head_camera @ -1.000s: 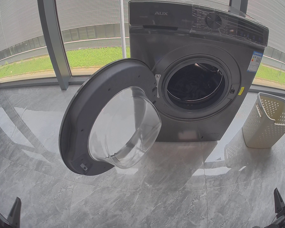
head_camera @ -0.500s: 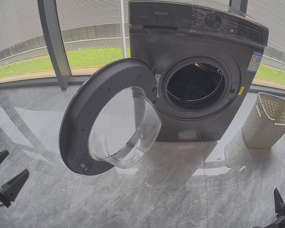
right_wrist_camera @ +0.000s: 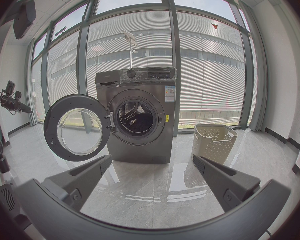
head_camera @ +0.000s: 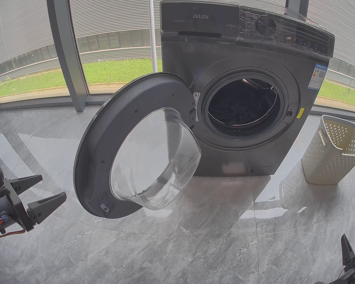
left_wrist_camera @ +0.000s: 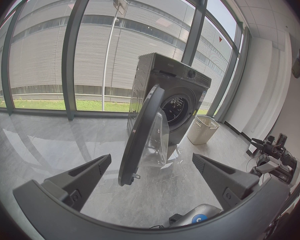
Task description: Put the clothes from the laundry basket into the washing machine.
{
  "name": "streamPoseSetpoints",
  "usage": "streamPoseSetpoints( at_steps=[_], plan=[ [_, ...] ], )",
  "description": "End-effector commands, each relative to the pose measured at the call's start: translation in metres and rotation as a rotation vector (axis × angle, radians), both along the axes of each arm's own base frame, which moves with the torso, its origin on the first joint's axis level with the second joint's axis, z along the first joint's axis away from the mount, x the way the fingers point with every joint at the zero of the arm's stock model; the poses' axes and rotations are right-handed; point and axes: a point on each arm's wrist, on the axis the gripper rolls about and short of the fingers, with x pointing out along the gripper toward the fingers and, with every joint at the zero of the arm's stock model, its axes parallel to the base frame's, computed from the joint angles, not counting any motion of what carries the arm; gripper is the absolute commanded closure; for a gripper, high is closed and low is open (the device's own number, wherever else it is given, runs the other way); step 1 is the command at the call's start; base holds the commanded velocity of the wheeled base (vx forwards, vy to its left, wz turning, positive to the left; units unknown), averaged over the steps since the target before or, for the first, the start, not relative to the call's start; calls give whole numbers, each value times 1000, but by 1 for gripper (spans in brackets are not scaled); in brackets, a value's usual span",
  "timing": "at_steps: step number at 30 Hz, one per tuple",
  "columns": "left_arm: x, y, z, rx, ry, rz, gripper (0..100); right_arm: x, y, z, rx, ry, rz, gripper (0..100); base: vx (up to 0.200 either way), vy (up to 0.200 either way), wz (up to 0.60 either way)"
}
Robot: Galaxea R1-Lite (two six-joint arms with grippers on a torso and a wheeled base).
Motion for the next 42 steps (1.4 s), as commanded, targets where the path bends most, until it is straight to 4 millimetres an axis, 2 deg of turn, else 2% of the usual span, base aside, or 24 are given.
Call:
streamPoseSetpoints(
  at_steps=[1, 11, 19, 24, 30, 33, 37, 42],
  plan=[
    [31, -1, -8, 0, 85, -19, 0, 0, 0, -5, -1, 0, 0, 0, 0, 0, 0],
    [74, -10, -19, 1, 82, -62, 0, 0, 0, -5, -1, -2, 2, 0, 0, 0, 0],
    [88, -22, -25, 2, 73, -117, 0, 0, 0, -5, -1, -2, 2, 0, 0, 0, 0],
    [93, -38, -26, -2, 40, -189, 0, 0, 0, -5, 0, 0, 2, 0, 0, 0, 0],
    [83, -58, -24, -12, 13, -296, 0, 0, 0, -5, 2, 0, 2, 0, 0, 0, 0],
    [70, -64, -23, -23, 7, -349, 0, 0, 0, -5, 2, 0, 2, 0, 0, 0, 0],
    [54, -68, -19, -84, 22, -416, 0, 0, 0, -5, 2, 0, 2, 0, 0, 0, 0],
    [55, -66, -19, -82, 21, -393, 0, 0, 0, -5, 2, 0, 2, 0, 0, 0, 0]
  ],
)
